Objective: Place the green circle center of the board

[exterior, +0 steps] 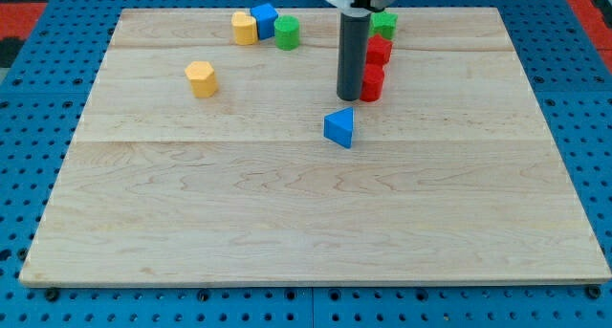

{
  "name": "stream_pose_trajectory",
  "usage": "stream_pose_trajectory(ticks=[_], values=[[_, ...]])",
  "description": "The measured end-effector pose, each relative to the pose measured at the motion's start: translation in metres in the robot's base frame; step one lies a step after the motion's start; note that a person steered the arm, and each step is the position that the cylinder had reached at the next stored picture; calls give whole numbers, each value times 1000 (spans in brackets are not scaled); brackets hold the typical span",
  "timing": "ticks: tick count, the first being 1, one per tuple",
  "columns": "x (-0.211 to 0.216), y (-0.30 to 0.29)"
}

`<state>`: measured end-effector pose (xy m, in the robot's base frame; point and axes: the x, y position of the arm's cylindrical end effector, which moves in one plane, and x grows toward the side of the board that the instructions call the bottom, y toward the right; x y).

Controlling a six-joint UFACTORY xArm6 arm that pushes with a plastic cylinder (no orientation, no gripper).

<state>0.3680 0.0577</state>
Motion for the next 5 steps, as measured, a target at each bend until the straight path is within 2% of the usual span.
stream_pose_trajectory(ticks=[1,3,4,5], values=[[4,-74],[-80,-52],[-139,-49],[-159,-88]])
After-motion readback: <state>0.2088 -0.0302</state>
